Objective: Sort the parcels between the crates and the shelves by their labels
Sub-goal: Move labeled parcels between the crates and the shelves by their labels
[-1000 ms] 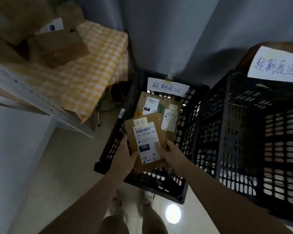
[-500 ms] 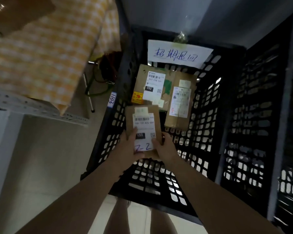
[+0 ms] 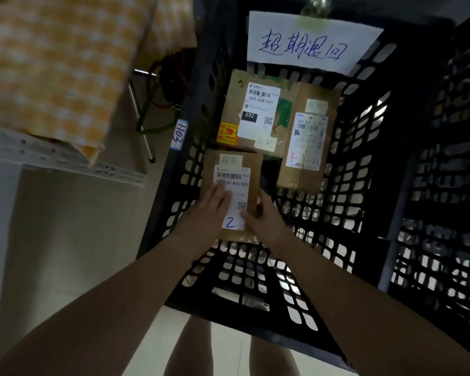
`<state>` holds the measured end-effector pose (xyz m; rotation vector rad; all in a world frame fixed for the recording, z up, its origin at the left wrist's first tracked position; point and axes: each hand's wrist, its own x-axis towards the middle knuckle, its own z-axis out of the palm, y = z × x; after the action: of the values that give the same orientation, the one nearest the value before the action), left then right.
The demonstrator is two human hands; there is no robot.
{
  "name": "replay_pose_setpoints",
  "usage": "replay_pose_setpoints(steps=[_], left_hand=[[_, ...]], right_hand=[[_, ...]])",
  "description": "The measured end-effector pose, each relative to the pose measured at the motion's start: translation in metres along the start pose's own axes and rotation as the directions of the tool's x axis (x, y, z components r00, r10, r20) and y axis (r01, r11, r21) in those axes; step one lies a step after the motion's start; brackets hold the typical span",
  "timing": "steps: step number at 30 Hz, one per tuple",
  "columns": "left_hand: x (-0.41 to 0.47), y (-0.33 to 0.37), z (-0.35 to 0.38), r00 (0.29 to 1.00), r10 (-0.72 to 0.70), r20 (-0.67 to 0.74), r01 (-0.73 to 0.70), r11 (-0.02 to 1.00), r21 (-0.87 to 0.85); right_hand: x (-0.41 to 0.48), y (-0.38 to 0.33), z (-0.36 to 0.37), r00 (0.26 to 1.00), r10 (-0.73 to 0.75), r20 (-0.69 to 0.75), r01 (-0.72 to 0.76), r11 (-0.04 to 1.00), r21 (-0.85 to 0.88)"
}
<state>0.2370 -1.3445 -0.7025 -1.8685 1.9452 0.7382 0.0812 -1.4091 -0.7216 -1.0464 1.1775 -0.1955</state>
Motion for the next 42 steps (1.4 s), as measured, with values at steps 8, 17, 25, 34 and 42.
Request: replay_pose_setpoints(steps=[8,17,25,34,42], left_hand=[[-0.014,-0.002,-0.001,0.999,-0.027,-0.017,0.028,0.998,0.055],[-0.017,0.001,-0.02,0.996,-0.056,0.071,0.051,0.996,0.073],[-0.048,0.003,-0.073,0.992,-0.001,-0.129,0.013,0.996,0.091],[-0.181,0.019,-0.195,0.918,-0.114,-0.379,0.171,0.978,0.119],[-0.341,0.078,-0.251,0.741,-0.328,-0.586,0.437,0.898,0.05]], right_hand=[[0.004,-0.003,0.01,1.0,0.02,-0.024,-0.02,1.0,0.01],[0.003,-0.034,-0.011,0.998,-0.027,0.057,0.057,0.765,-0.642],[-0.051,-0.105,-0.024,0.999,-0.03,0.036,0.044,0.349,-0.936],[-0.178,-0.217,0.002,0.924,-0.327,0.198,0.252,0.132,-0.959],[-0.308,-0.288,0.015,0.705,-0.514,0.489,0.49,-0.145,-0.86]])
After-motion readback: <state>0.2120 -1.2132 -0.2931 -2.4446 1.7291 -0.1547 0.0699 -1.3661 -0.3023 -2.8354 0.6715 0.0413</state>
